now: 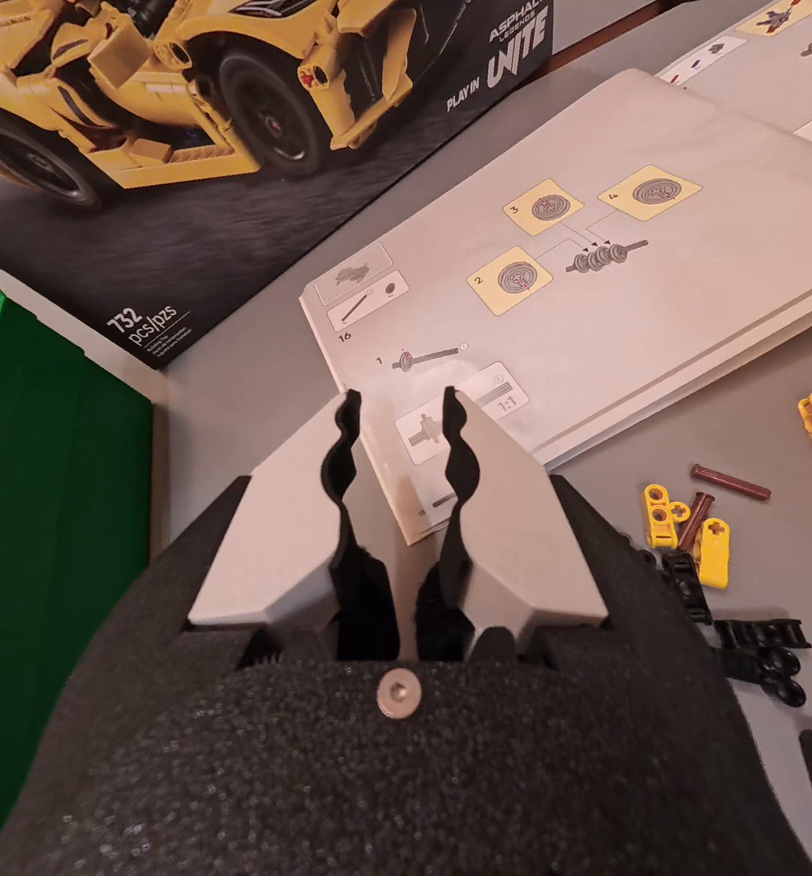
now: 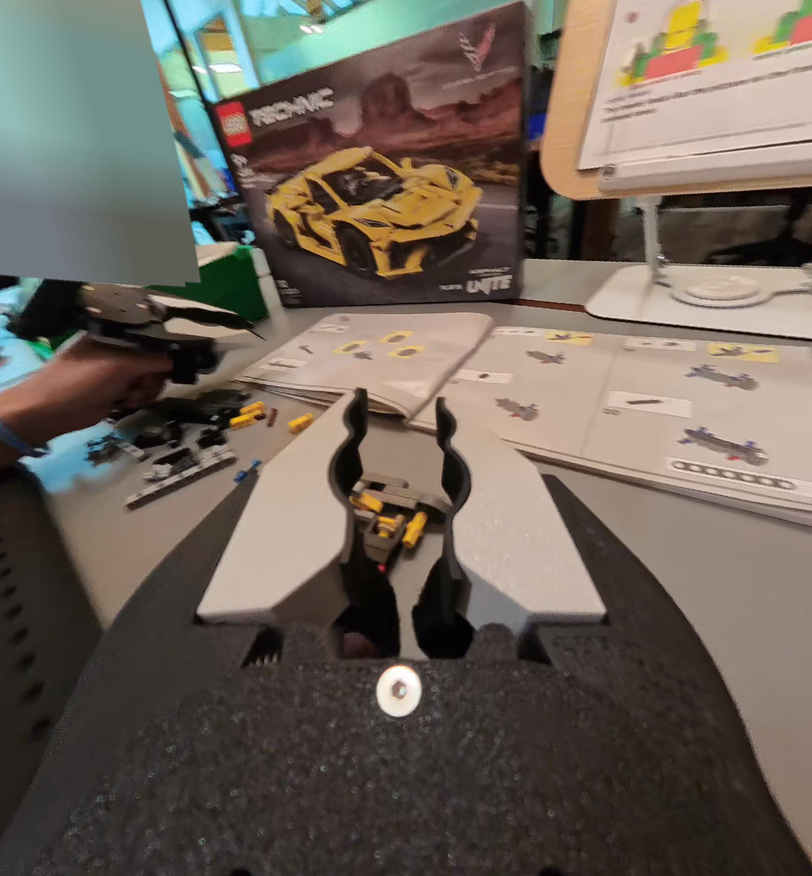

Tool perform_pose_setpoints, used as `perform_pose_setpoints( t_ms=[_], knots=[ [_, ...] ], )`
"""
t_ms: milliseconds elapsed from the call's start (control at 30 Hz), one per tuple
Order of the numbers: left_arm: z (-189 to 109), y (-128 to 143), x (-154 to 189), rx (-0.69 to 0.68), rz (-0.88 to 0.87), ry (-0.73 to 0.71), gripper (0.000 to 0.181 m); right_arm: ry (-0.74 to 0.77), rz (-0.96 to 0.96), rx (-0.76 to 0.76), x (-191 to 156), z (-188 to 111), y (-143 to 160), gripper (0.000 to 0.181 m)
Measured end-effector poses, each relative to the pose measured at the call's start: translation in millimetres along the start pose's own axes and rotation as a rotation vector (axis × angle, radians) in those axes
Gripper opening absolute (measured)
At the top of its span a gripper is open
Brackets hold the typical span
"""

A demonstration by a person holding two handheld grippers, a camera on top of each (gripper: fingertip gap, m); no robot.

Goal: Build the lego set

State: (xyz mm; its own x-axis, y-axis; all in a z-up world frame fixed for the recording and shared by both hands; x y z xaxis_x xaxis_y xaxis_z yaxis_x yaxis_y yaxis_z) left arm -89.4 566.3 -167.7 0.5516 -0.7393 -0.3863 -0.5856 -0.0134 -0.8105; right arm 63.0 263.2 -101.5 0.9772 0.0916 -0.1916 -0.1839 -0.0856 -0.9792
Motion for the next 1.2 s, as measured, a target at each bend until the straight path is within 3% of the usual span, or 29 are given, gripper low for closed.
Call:
perform_pose_setpoints(
  t_ms=[1200],
  knots=[
    [-1,4,5,-0.007,0.019,0.017,0.033,-0.005,0.011,-0.088,1,6,15,0.023]
  ],
)
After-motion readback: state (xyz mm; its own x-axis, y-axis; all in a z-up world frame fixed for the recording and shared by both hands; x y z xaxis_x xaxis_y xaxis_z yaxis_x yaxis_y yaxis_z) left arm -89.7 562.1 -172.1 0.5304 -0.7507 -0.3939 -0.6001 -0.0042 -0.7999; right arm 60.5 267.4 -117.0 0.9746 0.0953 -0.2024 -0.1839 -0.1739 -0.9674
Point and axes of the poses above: each gripper's, where its closed fingertips meet, z out along the fingers, y out of its underside, x = y × z across the jaws, the point moved 1 cm from there along -z, back along the fingers, and after that the axes turned 12 degrees about -y, right-handed, at the moved point
